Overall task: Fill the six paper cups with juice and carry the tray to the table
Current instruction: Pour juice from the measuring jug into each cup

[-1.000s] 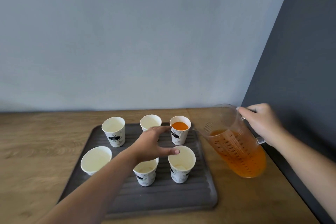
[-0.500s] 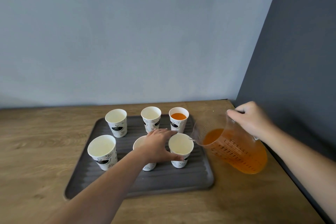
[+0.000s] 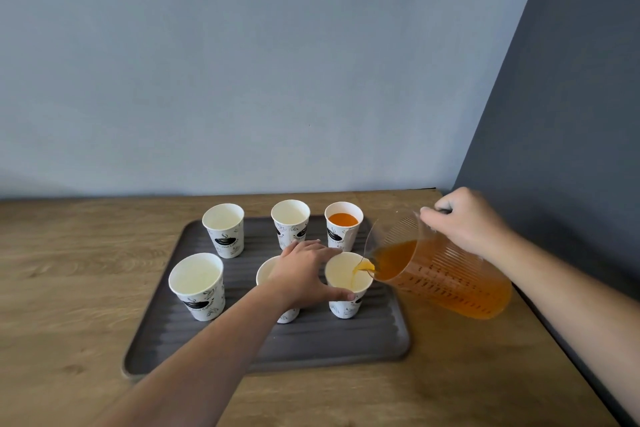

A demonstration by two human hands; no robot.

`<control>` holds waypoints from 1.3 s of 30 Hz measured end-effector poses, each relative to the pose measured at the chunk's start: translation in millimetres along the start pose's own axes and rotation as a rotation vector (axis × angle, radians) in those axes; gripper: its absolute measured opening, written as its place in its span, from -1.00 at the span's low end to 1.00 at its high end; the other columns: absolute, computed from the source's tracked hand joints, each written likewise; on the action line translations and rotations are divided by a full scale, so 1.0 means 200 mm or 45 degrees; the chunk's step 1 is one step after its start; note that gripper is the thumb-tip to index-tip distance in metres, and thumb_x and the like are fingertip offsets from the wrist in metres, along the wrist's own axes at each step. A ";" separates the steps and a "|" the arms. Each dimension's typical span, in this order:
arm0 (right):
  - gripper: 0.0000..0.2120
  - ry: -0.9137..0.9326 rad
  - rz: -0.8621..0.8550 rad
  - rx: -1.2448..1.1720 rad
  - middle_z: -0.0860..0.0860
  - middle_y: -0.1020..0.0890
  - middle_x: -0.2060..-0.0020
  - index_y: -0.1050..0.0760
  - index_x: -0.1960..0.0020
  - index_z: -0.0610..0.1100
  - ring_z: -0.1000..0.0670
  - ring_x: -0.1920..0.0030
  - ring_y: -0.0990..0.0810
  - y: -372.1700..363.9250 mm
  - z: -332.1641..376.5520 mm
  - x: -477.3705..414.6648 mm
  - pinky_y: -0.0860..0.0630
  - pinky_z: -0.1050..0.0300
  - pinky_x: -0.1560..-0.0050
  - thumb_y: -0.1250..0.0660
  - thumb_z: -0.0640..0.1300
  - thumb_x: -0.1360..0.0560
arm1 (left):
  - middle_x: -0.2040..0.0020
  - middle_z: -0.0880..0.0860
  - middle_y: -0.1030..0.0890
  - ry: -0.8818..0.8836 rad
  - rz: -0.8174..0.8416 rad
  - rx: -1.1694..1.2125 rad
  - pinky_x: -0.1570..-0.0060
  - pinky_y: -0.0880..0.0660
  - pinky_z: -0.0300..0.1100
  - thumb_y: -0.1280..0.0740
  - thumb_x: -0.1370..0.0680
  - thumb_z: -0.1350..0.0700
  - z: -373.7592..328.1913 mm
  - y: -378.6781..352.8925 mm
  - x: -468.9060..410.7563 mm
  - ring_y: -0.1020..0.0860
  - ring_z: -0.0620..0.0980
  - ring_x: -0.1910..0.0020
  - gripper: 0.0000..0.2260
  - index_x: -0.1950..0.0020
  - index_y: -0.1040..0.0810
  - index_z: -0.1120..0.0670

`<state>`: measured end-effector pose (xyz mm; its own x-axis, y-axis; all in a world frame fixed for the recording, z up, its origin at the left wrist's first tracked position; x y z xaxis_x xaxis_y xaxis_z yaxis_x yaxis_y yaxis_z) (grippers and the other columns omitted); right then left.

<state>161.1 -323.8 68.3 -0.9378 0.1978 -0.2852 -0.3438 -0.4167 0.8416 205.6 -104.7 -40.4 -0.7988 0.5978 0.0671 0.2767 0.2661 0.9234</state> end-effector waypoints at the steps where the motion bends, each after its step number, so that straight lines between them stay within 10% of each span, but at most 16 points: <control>1: -0.49 0.005 0.003 0.004 -0.01 -0.18 0.58 -0.17 0.56 -0.12 -0.01 0.51 -0.22 0.00 0.01 0.00 -0.20 0.14 0.38 -0.36 -0.07 -0.45 | -0.46 -0.06 -0.35 0.000 -0.001 -0.001 -0.47 0.03 -0.05 -0.39 -0.35 -0.32 0.00 0.00 0.00 -0.12 -0.05 -0.52 -0.26 -0.46 -0.26 -0.15; 39: -0.48 0.053 0.021 0.166 -0.04 -0.20 0.55 -0.14 0.54 -0.10 -0.04 0.47 -0.21 0.06 0.08 -0.01 -0.16 0.15 0.38 -0.36 -0.01 -0.43 | -0.48 -0.04 -0.32 0.018 0.007 0.040 -0.48 0.03 -0.03 -0.39 -0.34 -0.33 0.00 0.00 0.02 -0.10 -0.04 -0.52 -0.23 -0.49 -0.23 -0.15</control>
<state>160.2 -316.3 86.9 -0.9455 0.1538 -0.2872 -0.3216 -0.3005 0.8979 203.2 -102.0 -40.3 -0.8048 0.5885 0.0777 0.2977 0.2870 0.9105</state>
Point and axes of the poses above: each hand's wrist, its own x-axis away from the middle knuckle, its own y-axis out of the back of the hand, z = x × y, the point moved 7 cm from there along -x, towards the middle knuckle
